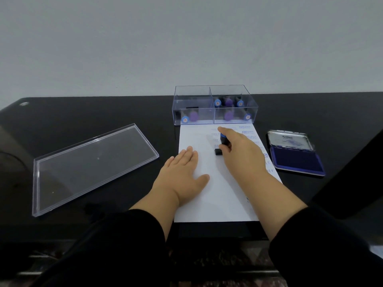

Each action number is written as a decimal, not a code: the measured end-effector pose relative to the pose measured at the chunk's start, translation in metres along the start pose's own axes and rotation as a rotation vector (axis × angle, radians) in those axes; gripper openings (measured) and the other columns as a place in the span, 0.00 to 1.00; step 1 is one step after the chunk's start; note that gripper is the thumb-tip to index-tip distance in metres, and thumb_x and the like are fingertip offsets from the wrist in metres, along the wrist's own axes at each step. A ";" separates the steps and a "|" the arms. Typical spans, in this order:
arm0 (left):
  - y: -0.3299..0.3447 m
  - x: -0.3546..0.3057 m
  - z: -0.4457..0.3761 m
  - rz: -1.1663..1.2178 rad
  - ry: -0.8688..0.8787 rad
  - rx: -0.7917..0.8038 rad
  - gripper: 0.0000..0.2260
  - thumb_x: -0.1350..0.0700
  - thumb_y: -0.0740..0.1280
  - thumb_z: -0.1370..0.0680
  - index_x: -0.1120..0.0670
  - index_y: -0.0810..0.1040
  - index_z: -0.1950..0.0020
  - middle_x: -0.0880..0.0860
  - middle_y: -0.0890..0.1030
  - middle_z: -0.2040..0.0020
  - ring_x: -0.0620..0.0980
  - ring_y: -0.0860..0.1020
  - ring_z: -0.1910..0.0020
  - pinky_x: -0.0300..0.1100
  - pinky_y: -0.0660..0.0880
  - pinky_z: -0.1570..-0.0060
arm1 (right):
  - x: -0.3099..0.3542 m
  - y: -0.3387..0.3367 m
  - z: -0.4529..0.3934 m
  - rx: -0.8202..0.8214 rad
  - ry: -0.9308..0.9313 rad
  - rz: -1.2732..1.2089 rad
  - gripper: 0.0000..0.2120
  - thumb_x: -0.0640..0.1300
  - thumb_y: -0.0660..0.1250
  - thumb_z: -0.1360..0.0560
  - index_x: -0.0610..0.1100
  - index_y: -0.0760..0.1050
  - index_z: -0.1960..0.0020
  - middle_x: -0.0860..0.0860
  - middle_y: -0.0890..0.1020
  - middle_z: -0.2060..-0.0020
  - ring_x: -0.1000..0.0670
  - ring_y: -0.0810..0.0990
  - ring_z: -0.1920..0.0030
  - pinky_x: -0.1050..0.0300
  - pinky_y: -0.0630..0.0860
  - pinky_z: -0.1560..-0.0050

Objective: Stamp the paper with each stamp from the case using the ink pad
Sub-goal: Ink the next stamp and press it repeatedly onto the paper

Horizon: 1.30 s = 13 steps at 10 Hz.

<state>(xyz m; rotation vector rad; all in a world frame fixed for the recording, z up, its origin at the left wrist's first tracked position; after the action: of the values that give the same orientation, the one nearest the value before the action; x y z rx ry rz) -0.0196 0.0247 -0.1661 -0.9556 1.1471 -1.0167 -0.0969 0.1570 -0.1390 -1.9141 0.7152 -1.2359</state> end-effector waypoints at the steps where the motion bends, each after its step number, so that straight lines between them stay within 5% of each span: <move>1: -0.001 0.000 0.000 -0.004 0.000 0.000 0.30 0.42 0.50 0.19 0.51 0.41 0.22 0.47 0.38 0.22 0.43 0.39 0.24 0.42 0.38 0.26 | 0.000 0.000 0.001 0.001 -0.005 0.007 0.21 0.44 0.60 0.21 0.54 0.65 0.29 0.51 0.78 0.44 0.47 0.75 0.45 0.52 0.74 0.49; 8: -0.001 0.000 -0.001 -0.002 0.002 -0.007 0.30 0.42 0.50 0.19 0.51 0.41 0.22 0.47 0.39 0.22 0.43 0.40 0.24 0.42 0.38 0.27 | -0.001 -0.003 0.005 0.002 0.017 -0.063 0.20 0.44 0.61 0.21 0.55 0.66 0.30 0.52 0.78 0.46 0.49 0.75 0.46 0.54 0.72 0.50; 11: -0.001 0.000 0.000 0.011 0.001 -0.013 0.30 0.43 0.51 0.19 0.50 0.42 0.22 0.46 0.39 0.22 0.42 0.40 0.24 0.41 0.38 0.27 | -0.025 -0.044 -0.005 -0.232 0.220 -0.559 0.21 0.42 0.67 0.24 0.56 0.71 0.35 0.56 0.80 0.54 0.58 0.80 0.55 0.66 0.72 0.60; 13: -0.001 -0.001 -0.001 0.003 0.001 -0.012 0.30 0.42 0.50 0.19 0.50 0.41 0.22 0.46 0.39 0.22 0.42 0.40 0.24 0.41 0.38 0.27 | -0.034 -0.059 -0.004 -0.252 0.272 -0.641 0.21 0.41 0.67 0.24 0.53 0.70 0.33 0.60 0.76 0.61 0.62 0.76 0.62 0.71 0.67 0.68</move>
<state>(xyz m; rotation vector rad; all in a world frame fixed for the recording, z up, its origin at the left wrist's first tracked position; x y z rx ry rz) -0.0204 0.0249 -0.1650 -0.9623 1.1559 -1.0085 -0.1102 0.2166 -0.1070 -2.3051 0.4061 -1.8990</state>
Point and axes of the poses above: each hand's wrist, its own z-axis away from the middle knuckle, its own y-axis out of the palm, x = y × z, the point moved 4 cm from there along -z, towards the middle knuckle
